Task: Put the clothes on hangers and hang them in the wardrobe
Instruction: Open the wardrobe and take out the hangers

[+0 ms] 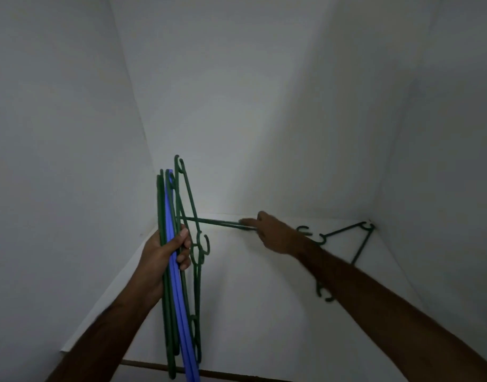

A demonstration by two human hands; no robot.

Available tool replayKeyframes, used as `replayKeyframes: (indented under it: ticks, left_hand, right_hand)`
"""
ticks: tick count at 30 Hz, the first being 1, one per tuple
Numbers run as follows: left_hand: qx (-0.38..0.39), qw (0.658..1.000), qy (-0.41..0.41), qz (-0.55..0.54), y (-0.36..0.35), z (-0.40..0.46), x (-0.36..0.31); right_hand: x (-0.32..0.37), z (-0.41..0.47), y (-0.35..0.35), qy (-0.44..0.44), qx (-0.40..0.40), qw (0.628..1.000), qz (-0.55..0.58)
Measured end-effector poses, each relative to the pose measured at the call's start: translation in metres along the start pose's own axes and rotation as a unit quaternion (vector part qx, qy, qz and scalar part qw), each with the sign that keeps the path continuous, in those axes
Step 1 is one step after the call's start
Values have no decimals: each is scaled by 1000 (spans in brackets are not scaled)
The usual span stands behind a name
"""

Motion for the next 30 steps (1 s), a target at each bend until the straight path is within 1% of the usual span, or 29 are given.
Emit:
replayKeyframes:
  ticks: [3, 4, 6, 9, 14, 17, 20, 23, 25, 28, 30]
  left_hand:
    - [7, 1000, 1, 3, -11, 8, 5]
    - [11, 1000, 2, 4, -16, 10, 7]
    - [21, 1000, 7, 5, -26, 13, 14]
    - [28, 999, 18, -3, -40, 15, 27]
    - [39, 999, 38, -1, -65, 17, 47]
    - [44, 998, 47, -3, -75, 16, 55]
    - [42, 998, 51, -7, -79, 13, 60]
    - [28, 998, 52, -3, -76, 8, 63]
    - [16, 999, 52, 0, -73, 3, 65]
    - [-2, 999, 46, 1, -68, -8, 62]
    - [-16, 999, 37, -5, -64, -16, 57]
  right_hand:
    - [-46, -18, 48, -29, -44, 999, 12]
    - [-61, -30, 60, -41, -44, 998, 2]
    - [-92, -58, 67, -51, -5, 999, -7]
    - [-143, -108, 59, -66, 65, 996, -10]
    - [-206, -173, 29, -127, 115, 984, -46]
    - [-214, -190, 2, -106, 145, 983, -48]
    - [-206, -194, -16, -62, 165, 977, -122]
    - [-186, -185, -14, 3, 128, 971, -203]
    - [-175, -177, -16, 30, 123, 965, -229]
    - [-156, -169, -27, 62, 113, 962, -243]
    - [-140, -161, -28, 58, 107, 967, -223]
Point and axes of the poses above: each hand's wrist, its own z-axis towards the middle knuckle, its own y-axis out of the back of the hand, x = y × z, the point moved 10 cm from there along z, towards the middle knuckle, and after that the axes turned 6 degrees about -z, right-handed, at the moved point
